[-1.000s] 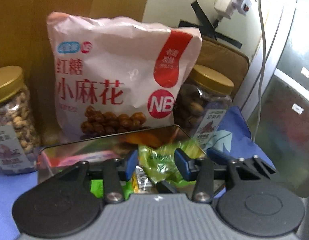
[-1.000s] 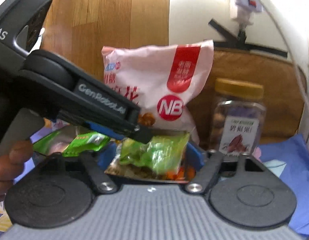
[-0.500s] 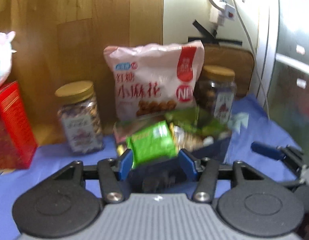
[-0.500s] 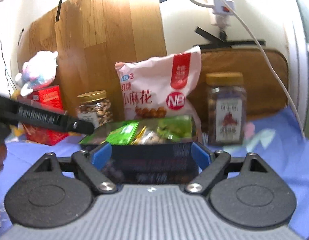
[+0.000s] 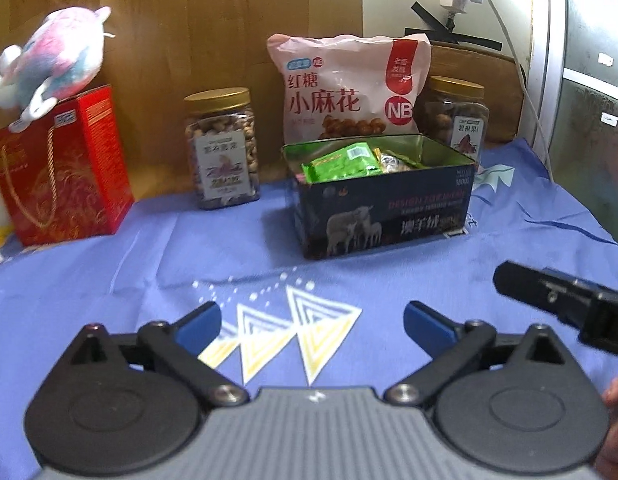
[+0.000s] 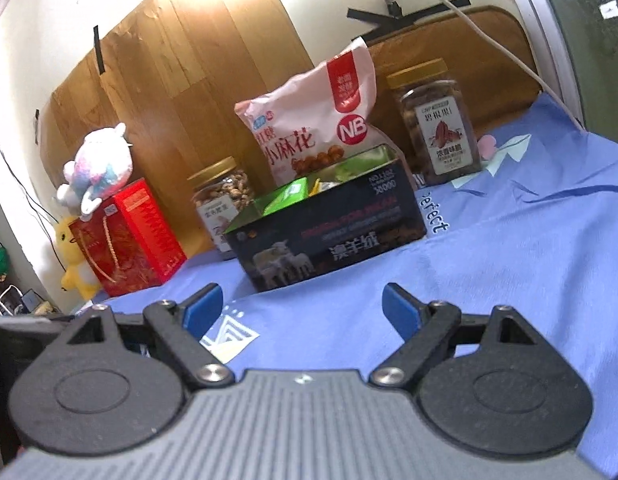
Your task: Organize snacks
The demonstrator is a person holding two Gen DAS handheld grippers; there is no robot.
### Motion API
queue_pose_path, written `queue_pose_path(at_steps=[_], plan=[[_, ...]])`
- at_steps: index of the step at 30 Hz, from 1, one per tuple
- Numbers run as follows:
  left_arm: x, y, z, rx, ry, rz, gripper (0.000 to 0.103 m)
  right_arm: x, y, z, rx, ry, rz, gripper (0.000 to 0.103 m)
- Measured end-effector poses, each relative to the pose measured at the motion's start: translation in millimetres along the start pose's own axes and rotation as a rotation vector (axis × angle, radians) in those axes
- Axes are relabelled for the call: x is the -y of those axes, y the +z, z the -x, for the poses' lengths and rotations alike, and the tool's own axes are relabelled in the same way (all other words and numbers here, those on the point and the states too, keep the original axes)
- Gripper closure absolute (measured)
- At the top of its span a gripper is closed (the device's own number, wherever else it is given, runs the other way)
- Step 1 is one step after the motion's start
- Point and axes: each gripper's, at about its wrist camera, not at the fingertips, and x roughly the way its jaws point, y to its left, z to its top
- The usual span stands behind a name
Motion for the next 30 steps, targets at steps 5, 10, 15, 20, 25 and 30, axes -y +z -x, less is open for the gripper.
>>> queue_pose_path(at_steps=[5, 10, 15, 20, 25, 30], plan=[[-2.9, -12.0, 8.7, -0.028, 0.017, 0.008, 0.0, -12.5, -5.4, 18.1, 0.035, 0.015, -0.024, 0.014], [-0.7, -24.4, 16.4, -0.064, 0.027, 0.016, 0.0, -22.1, -10.6, 35.7, 0.05, 0.034, -0.043, 0.014], [4.3, -36.4, 22.7, -0.086, 0.031, 0.025, 0.0, -29.5, -18.1, 47.2, 0.029, 0.043, -0.038, 0.014], [9.9, -44.2, 28.9, -0.076, 0.054, 0.014, 0.0, -29.7, -24.0, 55.5, 0.019, 0.049, -0.057, 0.014], [13.0, -47.2, 29.2, -0.068, 0.064, 0.01, 0.0, -27.0, -29.0, 58.7, 0.01, 0.05, -0.07, 0.014], [15.9, -50.5, 26.7, -0.071, 0.084, -0.013, 0.0, -21.1, -32.5, 55.9, -0.002, 0.055, -0.1, 0.014]])
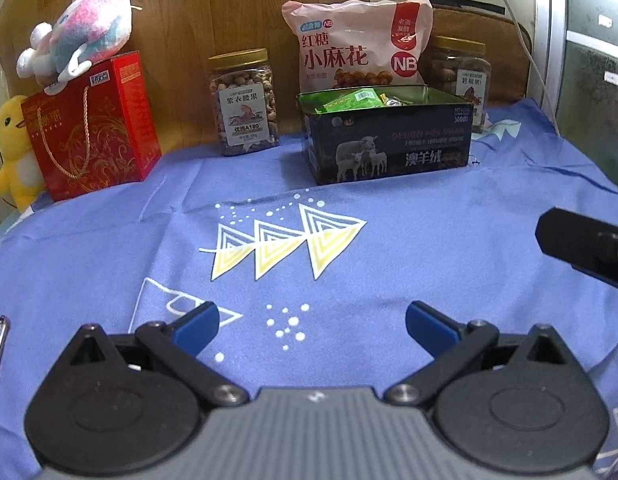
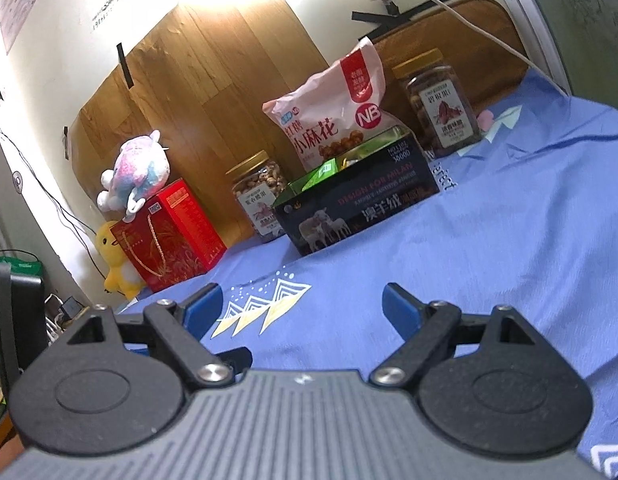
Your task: Organize snacks
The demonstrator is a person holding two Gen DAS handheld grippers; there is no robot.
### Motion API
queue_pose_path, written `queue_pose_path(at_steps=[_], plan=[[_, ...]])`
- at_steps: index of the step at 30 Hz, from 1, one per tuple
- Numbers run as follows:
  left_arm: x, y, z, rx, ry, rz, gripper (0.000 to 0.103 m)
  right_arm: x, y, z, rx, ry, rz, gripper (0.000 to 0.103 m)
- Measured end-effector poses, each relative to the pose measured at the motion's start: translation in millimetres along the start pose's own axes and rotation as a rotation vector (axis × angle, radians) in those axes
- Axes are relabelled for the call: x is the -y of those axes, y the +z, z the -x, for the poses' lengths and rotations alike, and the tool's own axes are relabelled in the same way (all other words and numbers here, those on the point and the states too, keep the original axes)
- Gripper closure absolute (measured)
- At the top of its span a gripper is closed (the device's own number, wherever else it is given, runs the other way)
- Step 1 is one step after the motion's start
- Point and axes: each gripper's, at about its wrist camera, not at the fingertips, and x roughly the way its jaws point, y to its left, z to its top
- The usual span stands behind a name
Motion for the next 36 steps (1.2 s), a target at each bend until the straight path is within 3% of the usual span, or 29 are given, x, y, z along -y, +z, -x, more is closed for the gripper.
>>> queue_pose_path(at_steps=[24, 36], plan=[[4.4, -10.0, -1.6, -0.003, 0.005, -0.022, 0.0, 4.1, -4.8, -1.3, 0.007, -0.003, -0.016, 0.014], [3.6, -8.3, 4.4, 0.05, 0.114, -0.045, 0.0, 3.3, -4.7, 1.0, 0.02, -0.005, -0.011, 0.014]])
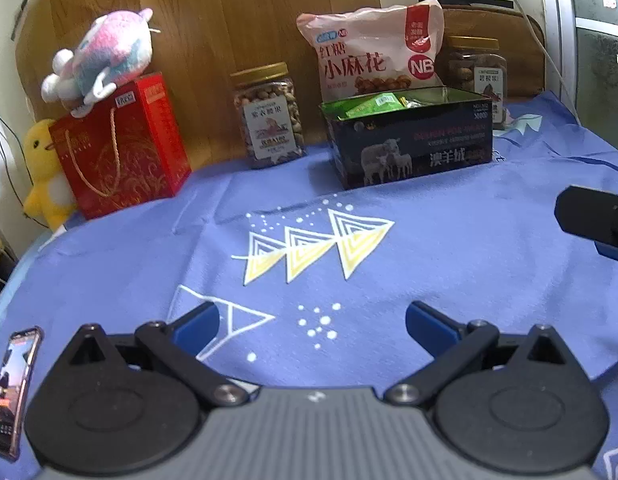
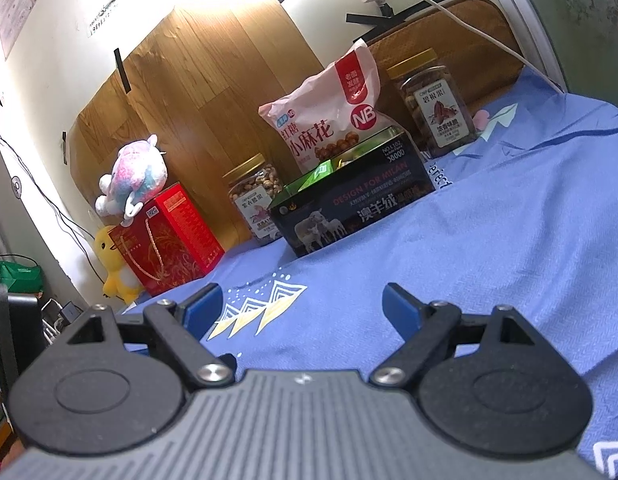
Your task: Organize snacks
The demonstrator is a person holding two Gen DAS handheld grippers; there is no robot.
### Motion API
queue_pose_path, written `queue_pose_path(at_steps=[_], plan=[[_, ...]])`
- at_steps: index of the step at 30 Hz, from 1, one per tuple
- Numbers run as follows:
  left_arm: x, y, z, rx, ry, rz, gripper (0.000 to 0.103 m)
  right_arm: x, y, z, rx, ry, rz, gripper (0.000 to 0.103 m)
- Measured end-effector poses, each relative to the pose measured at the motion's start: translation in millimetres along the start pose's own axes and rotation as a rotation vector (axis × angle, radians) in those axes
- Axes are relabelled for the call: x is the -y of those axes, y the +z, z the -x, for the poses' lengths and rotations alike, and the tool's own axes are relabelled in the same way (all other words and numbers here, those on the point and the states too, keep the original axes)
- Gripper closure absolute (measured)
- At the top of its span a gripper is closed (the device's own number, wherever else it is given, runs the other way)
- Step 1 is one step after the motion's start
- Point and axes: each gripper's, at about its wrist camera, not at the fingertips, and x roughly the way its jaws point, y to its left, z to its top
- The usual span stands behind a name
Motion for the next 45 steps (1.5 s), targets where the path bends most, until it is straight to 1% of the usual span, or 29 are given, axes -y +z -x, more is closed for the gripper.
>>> queue_pose_path(at_steps=[7, 13, 18, 26, 35, 45], plan=[[-0.8, 0.1, 4.6, 0.047, 0.058, -0.017, 0.0, -0.5, -0.1, 0.1, 0.004, -0.002, 0.0, 0.014], [-2.2, 0.0, 3.1, 0.06, 0.151, -0.032, 0.0, -1.9, 0.8, 0.7, 0.011, -0.001, 0.0, 0.014], [-3.2, -0.9, 0.7, 0.041, 0.15, -0.034, 0.0, -0.6, 1.2, 0.8, 0.007, 0.0, -0.002, 0.014], [2.1, -4.3, -1.6, 0.034, 0.161, -0.072, 0.0, 0.8, -0.1, -0.1, 0.004, -0.004, -0.005, 0.014], [4.4, -5.0, -5.2, 0.022, 0.136, -0.09, 0.0, 2.5, -2.5, -2.6, -0.003, -0.009, -0.013, 0.014], [8.3, -6.4, -8.0, 0.011, 0.125, -0.111, 0.0, 6.1, -3.5, -5.2, -0.013, -0.011, -0.022, 0.014]])
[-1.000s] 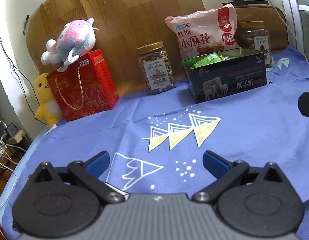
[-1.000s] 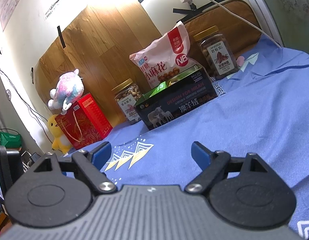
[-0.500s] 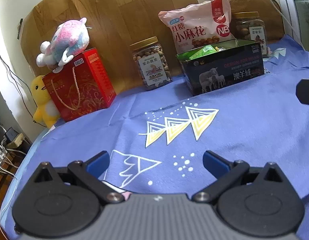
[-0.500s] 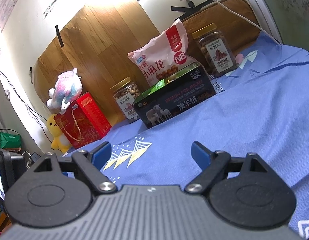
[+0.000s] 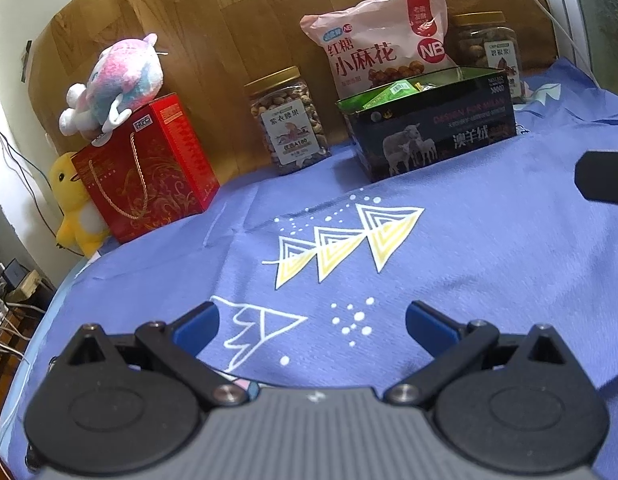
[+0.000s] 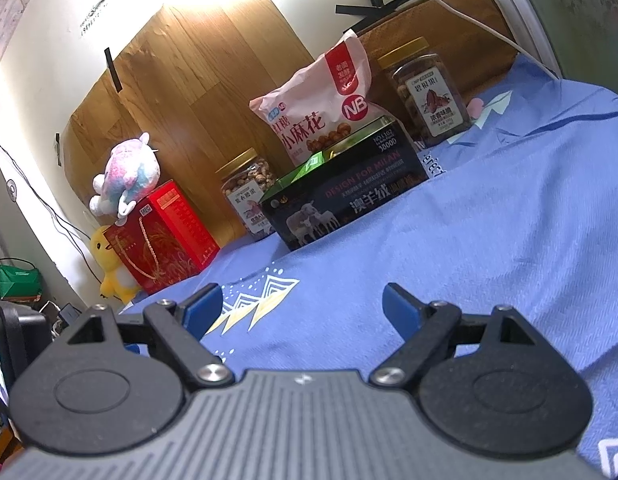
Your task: Organize snacks
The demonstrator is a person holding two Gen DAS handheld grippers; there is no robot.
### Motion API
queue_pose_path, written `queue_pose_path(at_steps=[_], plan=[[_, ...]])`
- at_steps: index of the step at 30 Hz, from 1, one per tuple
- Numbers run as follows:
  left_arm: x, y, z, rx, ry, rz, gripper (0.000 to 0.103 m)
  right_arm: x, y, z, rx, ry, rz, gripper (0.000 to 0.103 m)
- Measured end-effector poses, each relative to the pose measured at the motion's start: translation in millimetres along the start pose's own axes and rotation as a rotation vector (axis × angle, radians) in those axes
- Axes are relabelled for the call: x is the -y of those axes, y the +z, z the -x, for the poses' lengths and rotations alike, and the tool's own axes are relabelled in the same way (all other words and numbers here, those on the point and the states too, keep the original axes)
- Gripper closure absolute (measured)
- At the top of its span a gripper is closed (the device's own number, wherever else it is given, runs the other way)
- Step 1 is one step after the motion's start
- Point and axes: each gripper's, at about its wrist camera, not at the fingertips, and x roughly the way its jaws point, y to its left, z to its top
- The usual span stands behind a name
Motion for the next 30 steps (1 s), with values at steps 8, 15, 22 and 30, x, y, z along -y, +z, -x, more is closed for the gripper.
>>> queue_pose_path(at_steps=[8, 15, 22, 30], plan=[[1.9, 0.6, -1.7, -0.014, -0.018, -0.009, 0.0, 1.9, -0.5, -0.1, -0.001, -0.002, -0.007, 0.014], [0.7, 1.5, -2.1, -0.026, -0.037, 0.003, 0.0, 2.2, -0.1, -0.2, 0.001, -0.003, -0.007, 0.014], [-2.0, 2.1, -1.7, -0.031, -0.044, 0.018, 0.0, 1.0, -0.6, 0.4, 0.004, -0.003, -0.001, 0.014], [-1.9, 2.1, -1.1, -0.035, -0.052, 0.017, 0.0, -2.2, -0.2, 1.0, 0.007, -0.004, 0.007, 0.014]])
